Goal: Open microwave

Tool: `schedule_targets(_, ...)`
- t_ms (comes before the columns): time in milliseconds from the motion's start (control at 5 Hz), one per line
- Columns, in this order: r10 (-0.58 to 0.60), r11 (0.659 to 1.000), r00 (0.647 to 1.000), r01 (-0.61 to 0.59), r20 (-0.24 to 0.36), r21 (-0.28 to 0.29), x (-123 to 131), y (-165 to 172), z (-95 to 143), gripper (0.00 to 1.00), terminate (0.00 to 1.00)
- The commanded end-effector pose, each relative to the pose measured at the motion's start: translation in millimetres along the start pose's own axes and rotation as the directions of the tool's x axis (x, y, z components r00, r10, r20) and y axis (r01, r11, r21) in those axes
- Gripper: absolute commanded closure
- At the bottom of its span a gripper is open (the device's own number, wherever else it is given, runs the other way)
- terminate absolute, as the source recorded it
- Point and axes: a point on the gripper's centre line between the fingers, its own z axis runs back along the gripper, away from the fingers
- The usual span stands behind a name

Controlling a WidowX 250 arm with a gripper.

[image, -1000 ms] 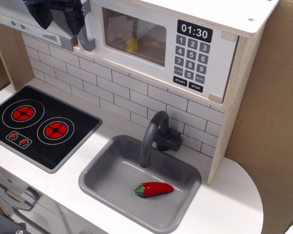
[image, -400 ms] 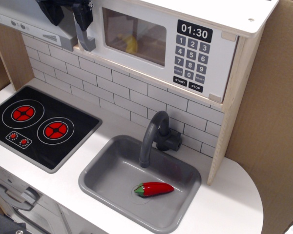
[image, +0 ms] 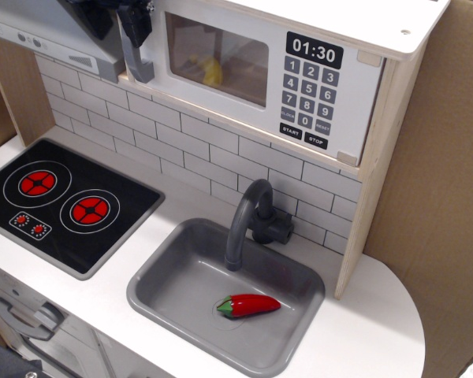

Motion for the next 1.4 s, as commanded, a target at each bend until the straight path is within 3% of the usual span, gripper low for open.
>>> schedule_targets(0,0.000,0.999,0.996,-0.004,0.094,0.042,6,0,17,1.00,0.00)
schedule_targets(600,-0.107,0.993,0.992,0.103,0.069,0.057,-56,-12,37,1.00,0.00)
schedule_targets(800,-0.066,0.997,0.996,0.063,0.052,0.045,-74,-20,50,0.00,0.00)
schedule_targets(1200,0.004,0.999,1.000,-0.004,0.008,-0.049,-73,-50,112,0.00,0.00)
